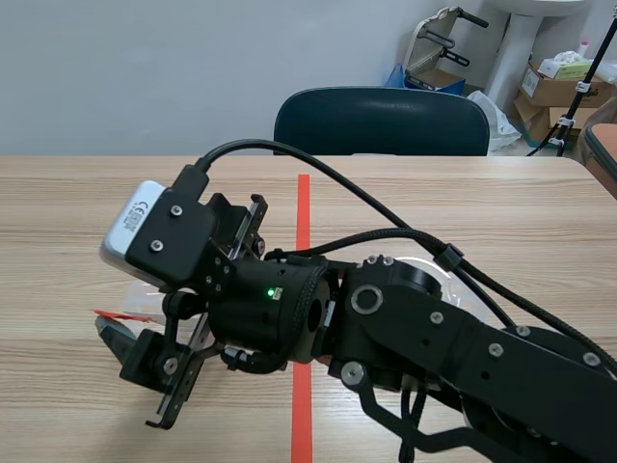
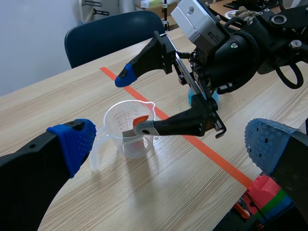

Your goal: Do the redox reaction experiment

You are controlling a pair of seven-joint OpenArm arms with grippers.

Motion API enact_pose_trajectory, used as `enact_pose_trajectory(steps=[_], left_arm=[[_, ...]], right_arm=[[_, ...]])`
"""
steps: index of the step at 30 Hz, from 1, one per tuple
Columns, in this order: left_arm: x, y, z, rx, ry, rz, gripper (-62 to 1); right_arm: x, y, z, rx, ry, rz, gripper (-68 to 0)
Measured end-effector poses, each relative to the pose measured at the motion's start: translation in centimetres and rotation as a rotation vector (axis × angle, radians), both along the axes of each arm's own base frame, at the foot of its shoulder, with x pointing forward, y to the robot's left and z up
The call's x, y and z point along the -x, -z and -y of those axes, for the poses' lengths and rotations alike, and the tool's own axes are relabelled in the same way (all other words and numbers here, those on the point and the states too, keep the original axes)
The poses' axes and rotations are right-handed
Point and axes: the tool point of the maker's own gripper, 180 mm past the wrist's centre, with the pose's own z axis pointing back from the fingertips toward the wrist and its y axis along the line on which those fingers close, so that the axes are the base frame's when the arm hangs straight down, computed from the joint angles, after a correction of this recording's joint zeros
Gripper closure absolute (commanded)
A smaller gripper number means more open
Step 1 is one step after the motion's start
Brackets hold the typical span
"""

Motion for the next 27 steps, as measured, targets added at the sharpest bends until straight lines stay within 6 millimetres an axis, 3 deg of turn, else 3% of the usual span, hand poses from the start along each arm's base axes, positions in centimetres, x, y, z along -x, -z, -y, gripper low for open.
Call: enact_pose_trajectory(steps=[8, 15, 27], left_arm=[[0.0, 0.0, 0.0, 0.0, 0.0, 0.0, -62.3], [0.0, 0.0, 0.0, 0.0, 0.0, 0.0, -62.3], [0.0, 0.0, 0.0, 0.0, 0.0, 0.0, -62.3]], right_arm=[[-0.59, -0.42, 0.25, -0.019, 0.032, 0.019, -14.3], [-0.52, -0.39, 0.23, -0.018, 0.029, 0.018, -0.4], [-0.53, -0.39, 0.23, -0.018, 0.03, 0.018, -0.8]])
